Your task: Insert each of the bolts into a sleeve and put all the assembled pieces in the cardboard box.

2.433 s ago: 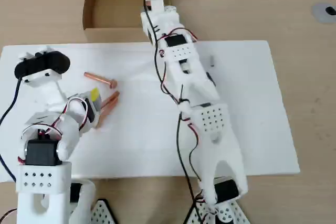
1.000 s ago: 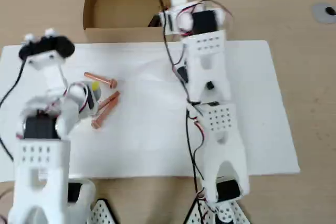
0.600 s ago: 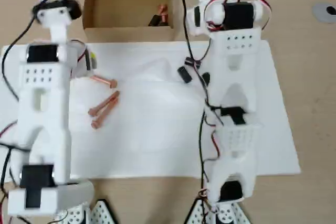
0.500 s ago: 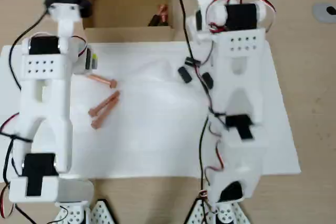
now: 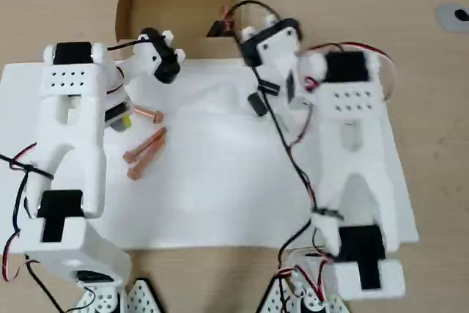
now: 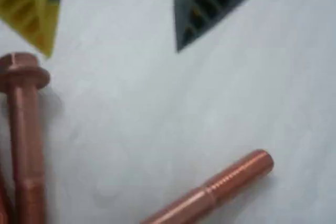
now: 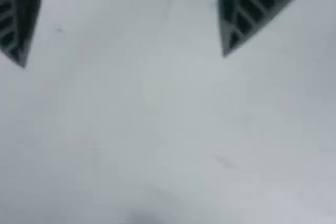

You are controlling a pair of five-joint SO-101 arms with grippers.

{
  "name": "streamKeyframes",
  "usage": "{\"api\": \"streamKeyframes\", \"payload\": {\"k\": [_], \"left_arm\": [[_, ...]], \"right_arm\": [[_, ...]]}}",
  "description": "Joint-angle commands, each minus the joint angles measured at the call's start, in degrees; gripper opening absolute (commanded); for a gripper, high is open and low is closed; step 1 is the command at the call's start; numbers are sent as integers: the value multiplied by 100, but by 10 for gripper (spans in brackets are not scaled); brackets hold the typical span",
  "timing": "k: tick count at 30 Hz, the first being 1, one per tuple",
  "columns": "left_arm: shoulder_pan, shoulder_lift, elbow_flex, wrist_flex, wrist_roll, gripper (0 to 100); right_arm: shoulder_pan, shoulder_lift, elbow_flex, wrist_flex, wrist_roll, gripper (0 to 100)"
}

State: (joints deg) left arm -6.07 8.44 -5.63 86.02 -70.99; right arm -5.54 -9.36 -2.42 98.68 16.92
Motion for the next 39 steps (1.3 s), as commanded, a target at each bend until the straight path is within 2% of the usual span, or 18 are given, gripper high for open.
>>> {"api": "streamKeyframes", "payload": {"k": [1,8,15,18,20,25,29,30,31,34,39], "left_arm": [[62,110,-229,-158,782,168],[316,470,-246,-264,2409,165],[624,576,-255,-1371,3253,166],[747,585,-264,-1749,3886,166],[774,585,-220,-1855,4615,165],[571,576,-9,-1714,6989,164],[281,585,0,-1582,9169,164],[273,585,9,-1530,9477,167],[281,585,9,-1468,9327,167],[316,585,-97,-1398,7508,166],[290,585,-141,-1231,7147,165]], "right_arm": [[470,-497,31,-141,26,275],[989,-549,356,-149,26,275],[1033,-558,901,-352,53,275],[1077,-558,945,-448,53,275],[1086,-558,945,-448,62,275],[1086,-558,945,-484,62,275],[1068,-558,936,-484,62,275],[1068,-558,936,-484,62,275],[1068,-558,936,-484,62,275],[1077,-558,936,-484,62,275],[1077,-558,954,-475,62,275]]}}
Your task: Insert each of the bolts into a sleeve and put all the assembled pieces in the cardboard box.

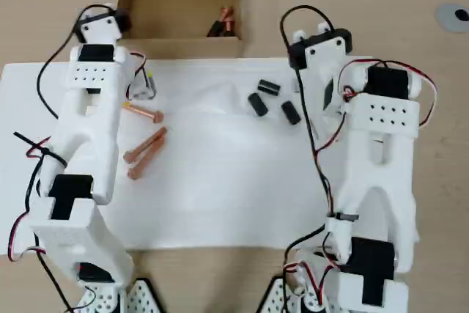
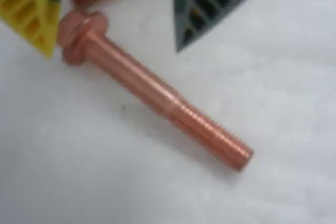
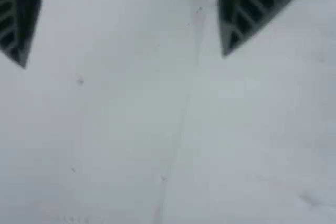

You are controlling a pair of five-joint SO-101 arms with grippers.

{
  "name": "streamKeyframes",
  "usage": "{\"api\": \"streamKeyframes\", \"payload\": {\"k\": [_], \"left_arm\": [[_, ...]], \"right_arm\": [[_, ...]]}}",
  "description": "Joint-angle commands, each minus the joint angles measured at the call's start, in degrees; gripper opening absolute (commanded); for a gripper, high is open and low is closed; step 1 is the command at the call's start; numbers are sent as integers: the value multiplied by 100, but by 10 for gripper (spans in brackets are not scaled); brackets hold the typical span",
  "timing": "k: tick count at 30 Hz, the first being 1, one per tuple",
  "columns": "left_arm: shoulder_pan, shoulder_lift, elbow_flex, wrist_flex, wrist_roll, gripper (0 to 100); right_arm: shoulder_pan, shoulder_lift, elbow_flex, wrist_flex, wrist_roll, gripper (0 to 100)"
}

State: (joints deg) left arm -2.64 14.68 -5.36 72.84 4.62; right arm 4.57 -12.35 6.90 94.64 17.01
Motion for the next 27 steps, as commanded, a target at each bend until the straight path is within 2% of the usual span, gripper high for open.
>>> {"api": "streamKeyframes", "payload": {"k": [1,3,5,10,13,16,21,27], "left_arm": [[-62,-40,-149,149,-686,165],[-26,-31,-123,273,-1433,165],[-9,-31,-114,501,-2514,165],[-281,-31,-88,1248,-6646,164],[-431,-31,-141,1284,-8299,165],[-308,-31,-308,1169,-8765,165],[-114,-22,-387,255,-8756,164],[53,189,158,-835,-8747,164]], "right_arm": [[66,-259,22,-70,53,275],[66,-259,22,-70,53,275],[66,-259,22,-70,53,275],[57,-259,31,-70,53,275],[48,-259,31,-70,53,275],[66,-259,31,-62,53,275],[66,-259,136,-44,44,275],[75,-259,356,-62,26,275]]}}
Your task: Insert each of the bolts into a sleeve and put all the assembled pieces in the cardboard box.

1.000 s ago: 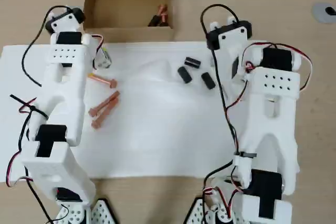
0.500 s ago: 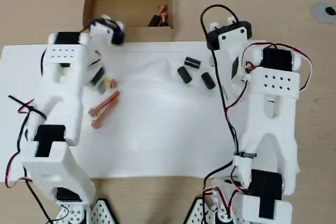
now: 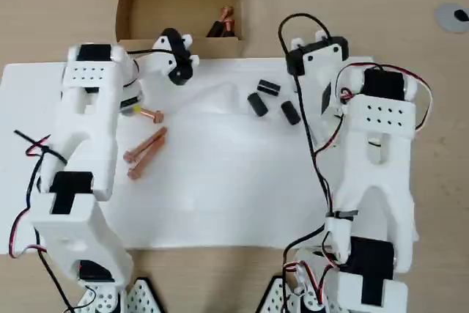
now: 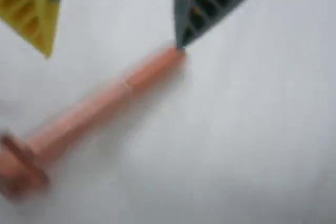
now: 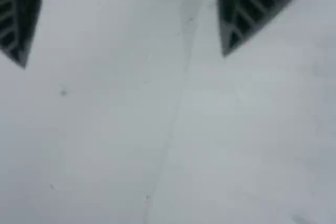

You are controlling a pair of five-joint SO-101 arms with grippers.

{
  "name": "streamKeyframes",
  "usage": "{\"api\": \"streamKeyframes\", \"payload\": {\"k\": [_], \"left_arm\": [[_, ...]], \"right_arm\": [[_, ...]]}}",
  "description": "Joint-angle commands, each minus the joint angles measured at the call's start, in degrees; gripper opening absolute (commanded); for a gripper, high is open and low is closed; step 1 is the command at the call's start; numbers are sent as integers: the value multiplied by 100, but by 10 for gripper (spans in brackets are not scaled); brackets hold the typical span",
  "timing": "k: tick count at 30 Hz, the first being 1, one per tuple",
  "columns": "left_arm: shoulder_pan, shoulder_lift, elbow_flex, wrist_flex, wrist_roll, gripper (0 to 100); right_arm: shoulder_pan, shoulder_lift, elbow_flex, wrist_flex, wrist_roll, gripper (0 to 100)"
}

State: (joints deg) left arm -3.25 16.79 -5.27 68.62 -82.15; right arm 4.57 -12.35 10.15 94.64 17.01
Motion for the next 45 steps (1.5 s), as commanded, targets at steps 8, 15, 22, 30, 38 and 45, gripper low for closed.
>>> {"api": "streamKeyframes", "payload": {"k": [8,15,22,30,38,45], "left_arm": [[193,66,527,-563,44,164],[70,110,246,-580,9,164],[316,171,229,-571,-396,164],[352,1103,26,-615,-413,164],[202,1956,-756,-563,-396,75],[185,2000,-870,-580,-26,9]], "right_arm": [[75,-259,48,-141,35,275],[75,-259,48,-158,53,275],[75,-259,48,-158,53,275],[75,-259,48,-158,53,275],[75,-259,48,-158,53,275],[75,-259,48,-158,53,275]]}}
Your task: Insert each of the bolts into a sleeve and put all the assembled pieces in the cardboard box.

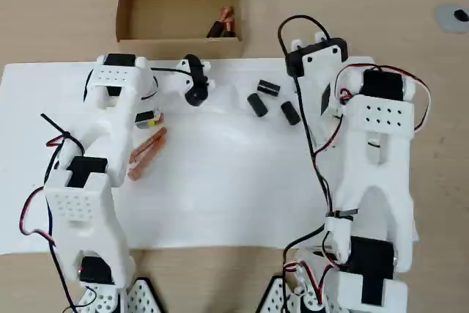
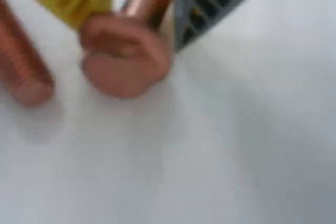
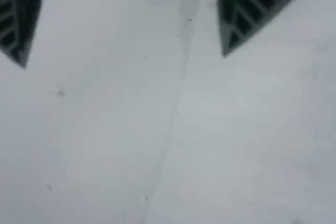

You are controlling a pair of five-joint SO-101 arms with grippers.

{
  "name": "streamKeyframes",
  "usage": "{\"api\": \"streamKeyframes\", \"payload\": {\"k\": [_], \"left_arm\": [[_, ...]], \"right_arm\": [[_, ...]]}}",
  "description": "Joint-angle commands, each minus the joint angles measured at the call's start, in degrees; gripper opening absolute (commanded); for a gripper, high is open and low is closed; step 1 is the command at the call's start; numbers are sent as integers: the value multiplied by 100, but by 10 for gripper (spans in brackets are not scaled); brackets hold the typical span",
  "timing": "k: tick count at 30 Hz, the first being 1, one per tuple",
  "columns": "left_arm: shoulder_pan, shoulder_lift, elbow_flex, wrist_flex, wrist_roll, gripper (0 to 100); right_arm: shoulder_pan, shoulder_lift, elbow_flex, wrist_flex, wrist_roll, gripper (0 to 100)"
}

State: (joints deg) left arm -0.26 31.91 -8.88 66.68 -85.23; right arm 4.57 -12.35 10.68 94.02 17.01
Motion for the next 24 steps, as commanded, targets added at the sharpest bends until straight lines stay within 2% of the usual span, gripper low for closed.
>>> {"api": "streamKeyframes", "payload": {"k": [1,10,19,24], "left_arm": [[-114,488,-598,-378,396,9],[-123,488,-1618,-325,1565,9],[-387,488,-3886,1046,3332,9],[-695,497,-4747,1574,4308,9]], "right_arm": [[75,-259,-4,-97,53,275],[75,-251,-4,-97,53,275],[31,-259,-4,-97,44,275],[-66,-251,-4,-97,35,275]]}}
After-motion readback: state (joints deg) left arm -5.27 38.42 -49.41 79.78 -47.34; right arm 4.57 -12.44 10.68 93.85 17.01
